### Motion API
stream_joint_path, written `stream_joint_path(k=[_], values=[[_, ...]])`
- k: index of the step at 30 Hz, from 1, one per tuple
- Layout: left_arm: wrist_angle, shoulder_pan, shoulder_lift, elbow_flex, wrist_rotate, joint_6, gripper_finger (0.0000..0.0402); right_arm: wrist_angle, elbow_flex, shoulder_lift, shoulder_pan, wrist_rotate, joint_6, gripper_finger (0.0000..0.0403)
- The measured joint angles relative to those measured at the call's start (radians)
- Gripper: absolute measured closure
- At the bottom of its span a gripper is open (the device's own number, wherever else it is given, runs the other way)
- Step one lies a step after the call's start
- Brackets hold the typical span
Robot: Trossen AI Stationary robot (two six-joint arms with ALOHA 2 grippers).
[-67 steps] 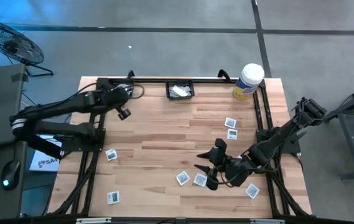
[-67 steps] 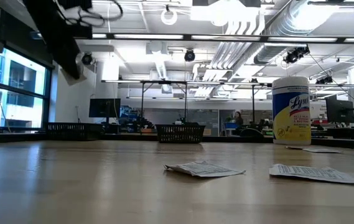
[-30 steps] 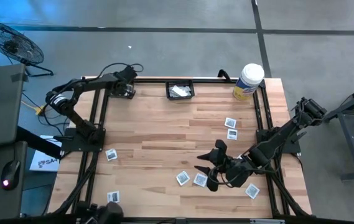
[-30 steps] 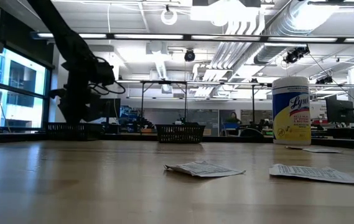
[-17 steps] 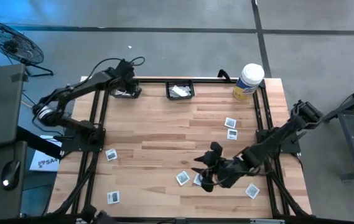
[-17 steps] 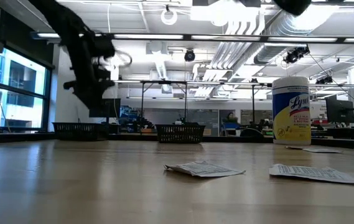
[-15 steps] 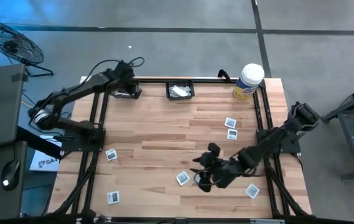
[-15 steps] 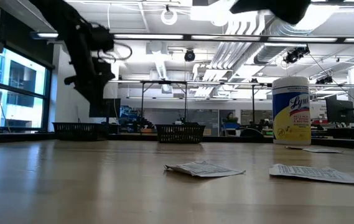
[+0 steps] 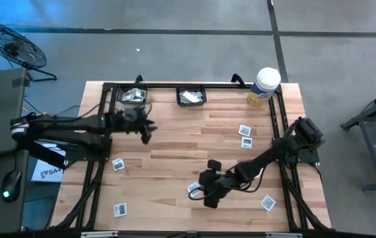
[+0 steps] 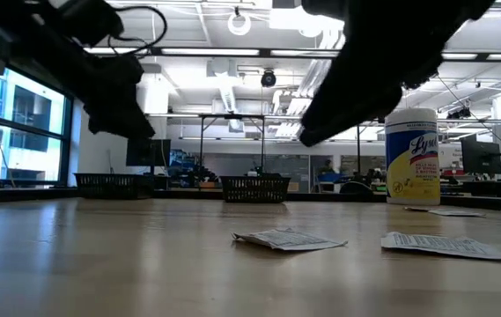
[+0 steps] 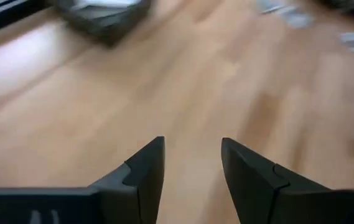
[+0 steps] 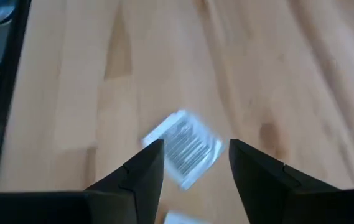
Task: Pick & Place First Aid Supplies
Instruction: Put the gray towelette pack into the left black bin
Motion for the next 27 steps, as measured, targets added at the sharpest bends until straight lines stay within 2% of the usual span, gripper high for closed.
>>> stream_joint_path(k=[5, 7, 11, 21, 27], values=[[0.226, -0.153, 0.02, -0.089, -0.019, -0.006, 0.0245, -0.161, 0.0, -0.011, 0.011, -0.059, 0.056, 0.0243], [0.256, -0.196, 0.027, -0.099, -0.056, -0.006, 0.0245, -0.224, 0.0, -0.009, 0.01, -0.067, 0.084, 0.0251], [0.274, -0.257, 0.042, -0.104, -0.152, 0.0, 0.0245, -0.229, 0.0, 0.001, 0.009, -0.075, 0.058, 0.0264], [0.273, -0.261, 0.043, -0.104, -0.182, 0.002, 0.0245, -0.247, 0.0, 0.052, -0.016, -0.114, -0.017, 0.0268], [0.273, -0.261, 0.043, -0.104, -0.182, 0.002, 0.0245, -0.245, 0.003, 0.086, -0.025, -0.175, -0.032, 0.0268]])
